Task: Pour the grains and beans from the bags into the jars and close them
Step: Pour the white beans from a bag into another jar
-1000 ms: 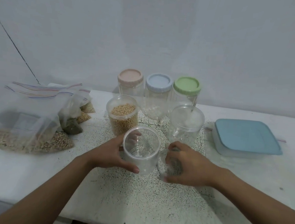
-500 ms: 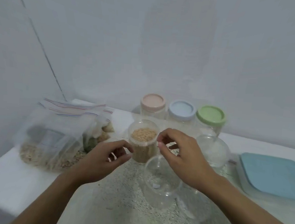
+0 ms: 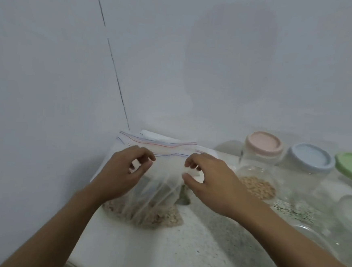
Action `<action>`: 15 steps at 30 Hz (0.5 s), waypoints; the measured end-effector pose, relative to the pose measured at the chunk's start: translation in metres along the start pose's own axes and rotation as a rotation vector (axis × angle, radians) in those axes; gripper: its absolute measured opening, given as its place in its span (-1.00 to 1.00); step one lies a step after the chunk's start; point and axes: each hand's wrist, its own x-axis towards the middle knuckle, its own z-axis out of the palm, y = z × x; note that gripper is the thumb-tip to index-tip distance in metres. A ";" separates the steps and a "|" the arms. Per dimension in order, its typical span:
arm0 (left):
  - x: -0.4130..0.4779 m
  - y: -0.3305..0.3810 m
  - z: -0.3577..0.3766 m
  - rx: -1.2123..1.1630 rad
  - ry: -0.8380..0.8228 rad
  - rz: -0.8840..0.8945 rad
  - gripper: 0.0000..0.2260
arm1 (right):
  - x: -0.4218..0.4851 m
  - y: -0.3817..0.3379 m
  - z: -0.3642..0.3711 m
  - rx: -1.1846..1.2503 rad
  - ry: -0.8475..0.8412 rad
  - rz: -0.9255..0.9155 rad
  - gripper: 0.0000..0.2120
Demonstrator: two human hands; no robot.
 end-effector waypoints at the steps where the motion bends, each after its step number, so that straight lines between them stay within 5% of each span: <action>1: 0.007 -0.015 -0.006 0.021 -0.022 0.016 -0.88 | 0.012 -0.009 0.009 -0.038 0.027 0.003 -0.74; 5: 0.034 -0.054 -0.007 0.129 -0.104 0.094 -0.83 | 0.046 -0.021 0.032 -0.177 0.103 0.058 -0.65; 11: 0.062 -0.100 -0.009 0.301 -0.354 0.186 -0.63 | 0.083 -0.029 0.064 -0.420 -0.033 0.217 -0.59; 15: 0.067 -0.124 -0.015 0.404 -0.319 0.274 -0.56 | 0.091 -0.027 0.066 -0.480 -0.044 0.281 -0.65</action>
